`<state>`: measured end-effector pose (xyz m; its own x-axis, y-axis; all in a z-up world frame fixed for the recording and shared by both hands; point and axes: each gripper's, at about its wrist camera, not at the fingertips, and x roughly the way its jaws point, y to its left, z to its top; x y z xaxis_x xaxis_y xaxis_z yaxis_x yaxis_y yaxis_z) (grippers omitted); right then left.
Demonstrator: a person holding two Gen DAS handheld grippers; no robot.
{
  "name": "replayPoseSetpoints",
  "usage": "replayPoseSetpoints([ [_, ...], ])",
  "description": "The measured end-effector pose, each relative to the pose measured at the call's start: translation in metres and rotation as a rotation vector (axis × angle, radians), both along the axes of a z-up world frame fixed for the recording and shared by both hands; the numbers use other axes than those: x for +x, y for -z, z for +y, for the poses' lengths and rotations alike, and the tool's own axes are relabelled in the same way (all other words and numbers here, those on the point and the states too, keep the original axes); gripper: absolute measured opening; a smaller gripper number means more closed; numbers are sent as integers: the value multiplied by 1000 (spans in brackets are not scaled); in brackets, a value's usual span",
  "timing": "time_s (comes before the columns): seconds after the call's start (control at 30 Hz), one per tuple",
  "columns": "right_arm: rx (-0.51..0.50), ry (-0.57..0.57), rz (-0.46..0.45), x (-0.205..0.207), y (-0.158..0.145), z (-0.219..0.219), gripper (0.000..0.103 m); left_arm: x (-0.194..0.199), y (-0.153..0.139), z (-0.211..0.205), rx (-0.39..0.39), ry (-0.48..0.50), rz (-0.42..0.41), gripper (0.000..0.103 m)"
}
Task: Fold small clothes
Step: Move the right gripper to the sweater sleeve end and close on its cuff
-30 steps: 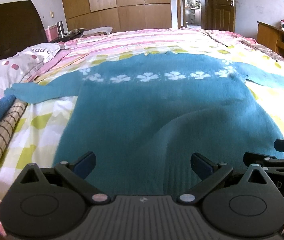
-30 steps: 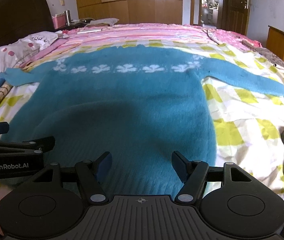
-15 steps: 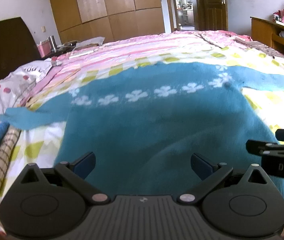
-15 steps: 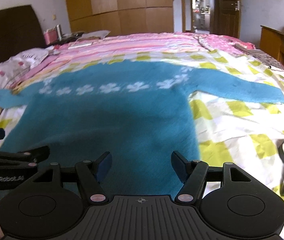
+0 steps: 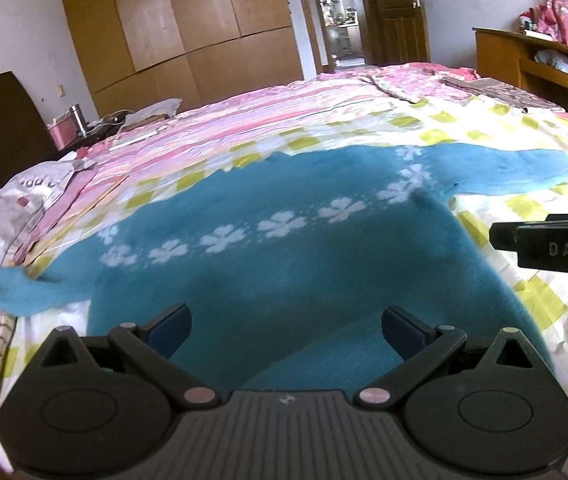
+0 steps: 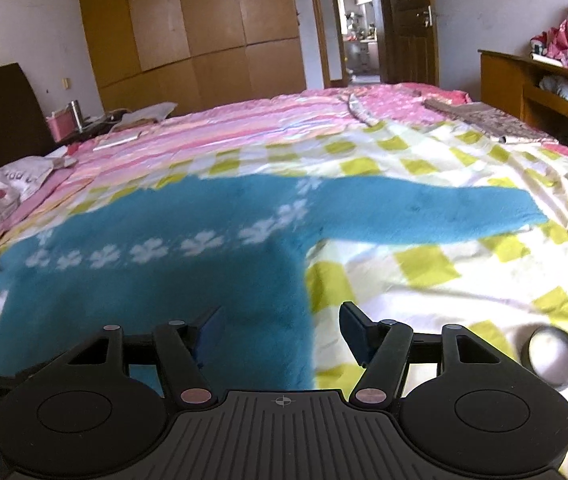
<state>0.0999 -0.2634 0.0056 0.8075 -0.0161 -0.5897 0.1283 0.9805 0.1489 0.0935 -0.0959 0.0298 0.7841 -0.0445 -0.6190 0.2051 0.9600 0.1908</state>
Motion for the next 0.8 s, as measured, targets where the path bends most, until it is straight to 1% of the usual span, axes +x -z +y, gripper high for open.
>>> replayPoseSetpoints([
  [0.13,-4,14,-3,7,3,-7,60,6,5,-10,29,7,-6,103],
  [0.37,4,14,-1,10,9,-13,60,18,27,-15,58,6,50,103],
  [0.53,16,15,4,9,15,-15,60,20,47,-17,98,8,86,103],
  [0.63,12,7,10,10,19,-14,60,22,57,-16,102,13,118,103],
  [0.8,21,2,11,12,22,-15,60,23,62,-12,83,26,120,103],
])
